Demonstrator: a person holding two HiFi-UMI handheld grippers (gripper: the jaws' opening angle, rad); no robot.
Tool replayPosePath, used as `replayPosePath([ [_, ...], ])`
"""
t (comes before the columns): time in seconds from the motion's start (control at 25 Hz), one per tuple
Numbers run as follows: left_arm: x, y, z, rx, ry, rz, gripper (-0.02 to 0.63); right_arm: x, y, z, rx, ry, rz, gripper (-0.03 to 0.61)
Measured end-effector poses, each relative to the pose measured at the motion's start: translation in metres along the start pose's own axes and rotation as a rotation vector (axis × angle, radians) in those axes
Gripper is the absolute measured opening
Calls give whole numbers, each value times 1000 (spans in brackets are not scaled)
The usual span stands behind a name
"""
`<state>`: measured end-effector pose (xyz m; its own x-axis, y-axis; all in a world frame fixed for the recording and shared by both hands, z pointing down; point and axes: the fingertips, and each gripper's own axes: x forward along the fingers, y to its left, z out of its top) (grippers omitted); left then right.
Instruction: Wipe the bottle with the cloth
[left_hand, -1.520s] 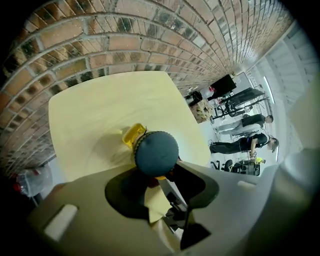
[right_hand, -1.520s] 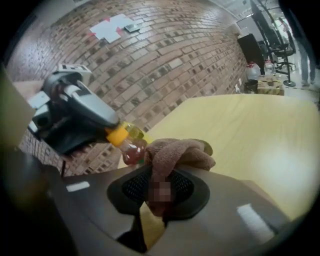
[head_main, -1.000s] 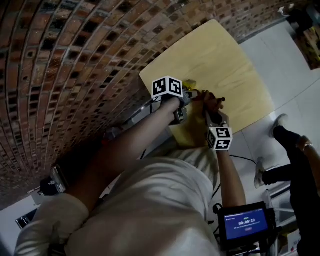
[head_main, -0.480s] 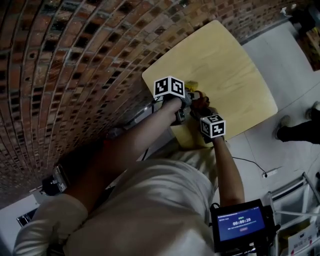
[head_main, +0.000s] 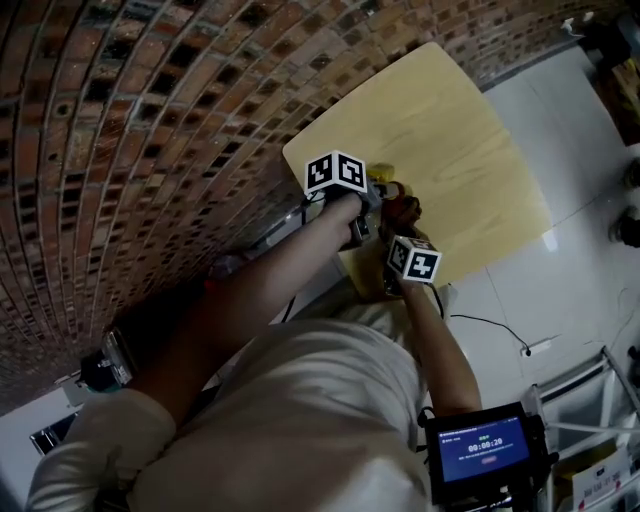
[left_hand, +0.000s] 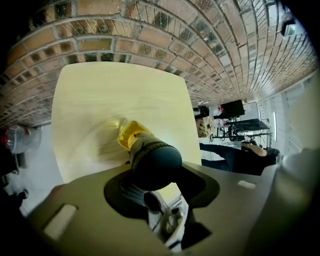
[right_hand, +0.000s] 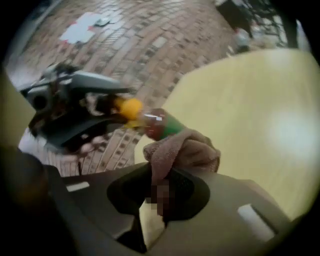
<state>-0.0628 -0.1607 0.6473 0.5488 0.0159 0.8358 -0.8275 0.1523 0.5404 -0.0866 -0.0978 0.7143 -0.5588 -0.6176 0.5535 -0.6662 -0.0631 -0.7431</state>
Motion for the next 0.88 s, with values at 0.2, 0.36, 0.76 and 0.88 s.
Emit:
replayPosePath([
  [0.2,0,-2,3,14,5,17,183,-5,63,5,-419,-102,159,69],
  [0.36,2,-1,0,23,7,32,181,14,39,17,-355,-162,34,69],
  [0.76,3,-3,-3,93,36,39,178,17,-18,-4,473,-68,-4,67],
  [0.88,1,-3,-7,270,99,71,176,-37,-25,11,374,-149,80,67],
])
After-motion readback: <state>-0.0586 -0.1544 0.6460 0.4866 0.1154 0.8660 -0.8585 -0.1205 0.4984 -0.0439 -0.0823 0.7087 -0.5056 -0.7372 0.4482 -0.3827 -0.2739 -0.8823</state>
